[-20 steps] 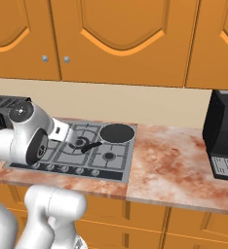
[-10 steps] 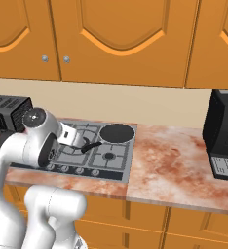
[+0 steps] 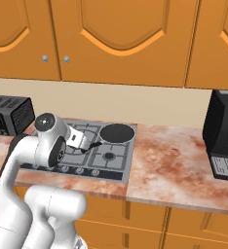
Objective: Move the pot and pan from the stove into the sink.
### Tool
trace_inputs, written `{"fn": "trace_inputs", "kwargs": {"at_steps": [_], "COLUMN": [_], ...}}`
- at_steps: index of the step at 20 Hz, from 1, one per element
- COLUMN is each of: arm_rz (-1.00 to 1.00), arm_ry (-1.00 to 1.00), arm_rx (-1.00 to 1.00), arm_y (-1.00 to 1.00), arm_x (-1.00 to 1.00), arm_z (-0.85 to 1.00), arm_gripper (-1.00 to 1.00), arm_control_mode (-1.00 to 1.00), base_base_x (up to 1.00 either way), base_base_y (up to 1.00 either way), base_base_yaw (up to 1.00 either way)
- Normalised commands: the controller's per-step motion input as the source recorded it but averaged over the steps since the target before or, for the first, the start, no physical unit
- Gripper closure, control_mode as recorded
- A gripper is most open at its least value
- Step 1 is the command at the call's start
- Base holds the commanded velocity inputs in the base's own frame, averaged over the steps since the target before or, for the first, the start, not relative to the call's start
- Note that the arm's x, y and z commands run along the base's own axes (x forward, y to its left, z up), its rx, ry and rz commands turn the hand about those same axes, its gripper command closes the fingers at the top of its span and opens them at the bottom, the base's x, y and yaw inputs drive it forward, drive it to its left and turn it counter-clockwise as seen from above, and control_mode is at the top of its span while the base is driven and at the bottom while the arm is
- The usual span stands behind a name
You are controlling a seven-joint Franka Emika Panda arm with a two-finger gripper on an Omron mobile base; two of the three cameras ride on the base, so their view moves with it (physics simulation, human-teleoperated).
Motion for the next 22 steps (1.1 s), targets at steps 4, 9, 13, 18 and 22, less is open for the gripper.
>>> {"fn": "trace_inputs", "kwargs": {"at_steps": [4,9,13,18,22], "arm_rz": [-0.08,-0.05,-0.04,0.0,0.0], "arm_ry": [0.0,0.0,0.0,0.0,0.06], "arm_rx": [0.0,0.0,0.0,0.0,0.0], "arm_y": [-0.19,-0.09,0.0,0.0,0.0], "arm_x": [0.41,0.51,0.56,0.04,0.12], "arm_z": [-0.33,-0.25,-0.17,-0.01,-0.06], "arm_gripper": [-1.0,-1.0,-1.0,-1.0,-1.0], "arm_control_mode": [-1.0,-1.0,-1.0,-1.0,-1.0], "base_base_x": [0.0,0.0,0.0,0.0,0.0], "base_base_y": [0.0,0.0,0.0,0.0,0.0], "base_base_yaw": [0.0,0.0,0.0,0.0,0.0]}}
